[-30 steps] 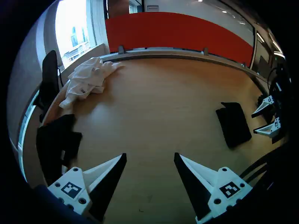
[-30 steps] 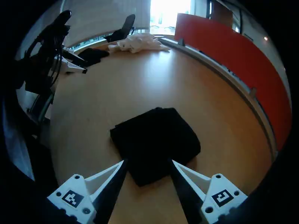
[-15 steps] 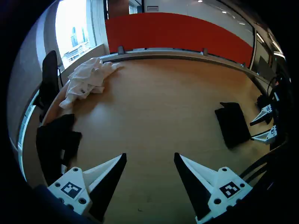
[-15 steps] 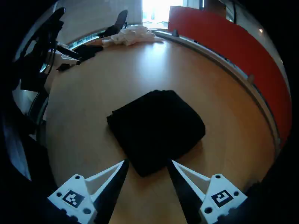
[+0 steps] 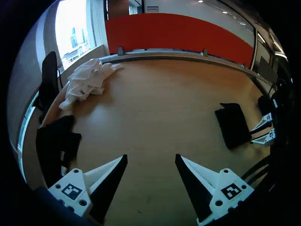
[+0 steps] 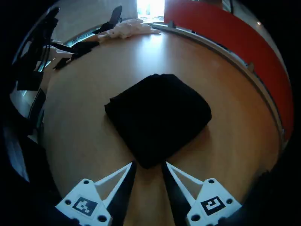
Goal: Fold towel
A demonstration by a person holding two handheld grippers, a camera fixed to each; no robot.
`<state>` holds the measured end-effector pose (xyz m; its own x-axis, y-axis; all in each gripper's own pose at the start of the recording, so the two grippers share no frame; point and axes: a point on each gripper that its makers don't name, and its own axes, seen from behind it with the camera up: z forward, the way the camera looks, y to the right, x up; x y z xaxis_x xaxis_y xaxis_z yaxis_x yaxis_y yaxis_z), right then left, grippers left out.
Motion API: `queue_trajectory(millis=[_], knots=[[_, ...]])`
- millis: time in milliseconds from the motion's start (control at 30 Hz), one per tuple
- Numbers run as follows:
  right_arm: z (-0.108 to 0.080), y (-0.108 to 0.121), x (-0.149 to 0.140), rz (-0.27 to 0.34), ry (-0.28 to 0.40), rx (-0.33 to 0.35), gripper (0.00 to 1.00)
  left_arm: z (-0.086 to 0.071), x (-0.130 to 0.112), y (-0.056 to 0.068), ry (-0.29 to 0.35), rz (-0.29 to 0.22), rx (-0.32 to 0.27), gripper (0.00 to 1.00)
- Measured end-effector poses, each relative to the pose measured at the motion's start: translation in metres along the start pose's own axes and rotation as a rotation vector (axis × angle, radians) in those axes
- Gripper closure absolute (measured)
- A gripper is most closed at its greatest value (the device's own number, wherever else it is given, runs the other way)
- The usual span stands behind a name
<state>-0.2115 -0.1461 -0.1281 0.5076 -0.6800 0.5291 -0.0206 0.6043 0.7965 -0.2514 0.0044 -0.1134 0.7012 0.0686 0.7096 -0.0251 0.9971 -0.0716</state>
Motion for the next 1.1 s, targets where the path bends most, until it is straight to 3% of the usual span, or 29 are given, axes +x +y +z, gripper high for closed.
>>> queue_trajectory(millis=[100,433,567,700,1100], knots=[[0.0,0.0,-0.001,0.005,-0.001,-0.004,0.65,-0.001,0.0,0.0,0.001,-0.001,-0.001,0.06],[0.003,0.001,-0.004,0.029,0.0,-0.014,0.71,-0.003,-0.003,0.0,0.001,0.0,-0.002,0.06],[0.005,0.001,-0.004,0.034,0.0,-0.015,0.85,-0.003,-0.004,0.001,0.0,0.0,-0.003,0.06],[0.008,0.001,-0.005,0.042,-0.003,-0.025,0.94,-0.003,-0.005,0.0,0.0,0.002,-0.003,0.06],[-0.004,0.005,0.005,0.058,0.023,-0.034,0.95,-0.004,-0.008,-0.001,0.0,0.003,-0.009,0.06]])
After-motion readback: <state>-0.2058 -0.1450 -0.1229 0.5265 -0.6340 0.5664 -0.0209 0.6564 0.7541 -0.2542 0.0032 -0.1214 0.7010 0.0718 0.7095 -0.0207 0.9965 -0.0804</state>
